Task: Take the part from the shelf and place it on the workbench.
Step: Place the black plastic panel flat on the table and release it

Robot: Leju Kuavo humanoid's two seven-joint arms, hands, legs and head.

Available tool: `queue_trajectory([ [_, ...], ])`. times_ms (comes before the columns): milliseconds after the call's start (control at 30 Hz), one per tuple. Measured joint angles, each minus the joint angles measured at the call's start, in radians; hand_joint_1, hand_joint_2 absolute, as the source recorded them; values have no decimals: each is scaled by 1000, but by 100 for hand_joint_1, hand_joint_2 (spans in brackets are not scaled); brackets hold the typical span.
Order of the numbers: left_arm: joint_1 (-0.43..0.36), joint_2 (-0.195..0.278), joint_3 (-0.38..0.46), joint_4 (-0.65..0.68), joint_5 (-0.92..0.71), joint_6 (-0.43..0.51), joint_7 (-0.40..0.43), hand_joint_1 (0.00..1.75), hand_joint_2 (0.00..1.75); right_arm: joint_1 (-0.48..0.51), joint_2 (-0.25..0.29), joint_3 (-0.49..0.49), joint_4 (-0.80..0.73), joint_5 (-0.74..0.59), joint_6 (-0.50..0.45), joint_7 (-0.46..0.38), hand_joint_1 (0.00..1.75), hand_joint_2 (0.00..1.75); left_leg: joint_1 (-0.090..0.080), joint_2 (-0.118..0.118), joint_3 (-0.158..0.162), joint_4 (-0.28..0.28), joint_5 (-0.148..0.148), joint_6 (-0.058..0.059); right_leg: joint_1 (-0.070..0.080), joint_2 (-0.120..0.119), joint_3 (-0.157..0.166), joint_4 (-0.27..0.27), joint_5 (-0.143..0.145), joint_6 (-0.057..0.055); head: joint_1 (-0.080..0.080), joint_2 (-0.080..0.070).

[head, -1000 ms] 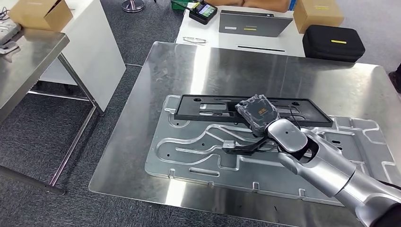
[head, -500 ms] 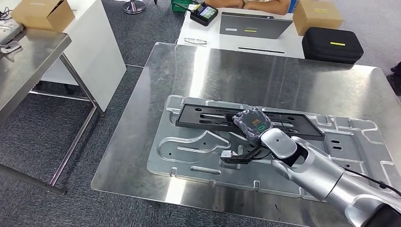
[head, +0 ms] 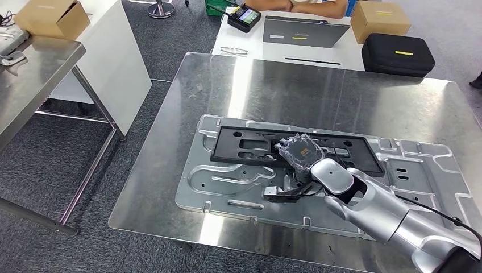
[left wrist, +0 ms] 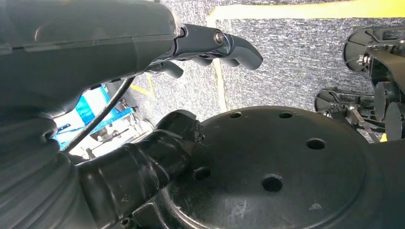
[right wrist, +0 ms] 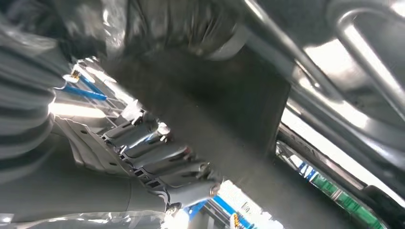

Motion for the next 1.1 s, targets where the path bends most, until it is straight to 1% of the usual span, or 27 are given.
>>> queue_trajectory([
  [367, 0, 0, 0, 0, 3, 1, 0, 0, 175, 2, 1, 1, 7, -1, 1, 2, 0, 0, 0, 0, 0, 0, 0, 0, 0, 0, 0, 0, 0, 0, 0, 0],
  [500, 1, 0, 0, 0, 8, 1, -1, 0, 0, 2, 1, 1, 7, -1, 1, 2, 0, 0, 0, 0, 0, 0, 0, 0, 0, 0, 0, 0, 0, 0, 0, 0],
  [933, 1, -1, 0, 0, 24, -2, -2, 0, 0, 4, 2, 0, 4, -4, -12, 10, 0, 0, 0, 0, 1, 0, 0, 0, 0, 0, 1, 0, 0, 0, 0, 0],
  [1100, 1, -5, -1, 0, 37, -3, -2, 0, 0, 21, 2, -25, -79, -4, -39, 36, 0, 0, 0, 1, 1, 0, 0, 0, 0, 0, 0, 0, 0, 0, 0, 0],
])
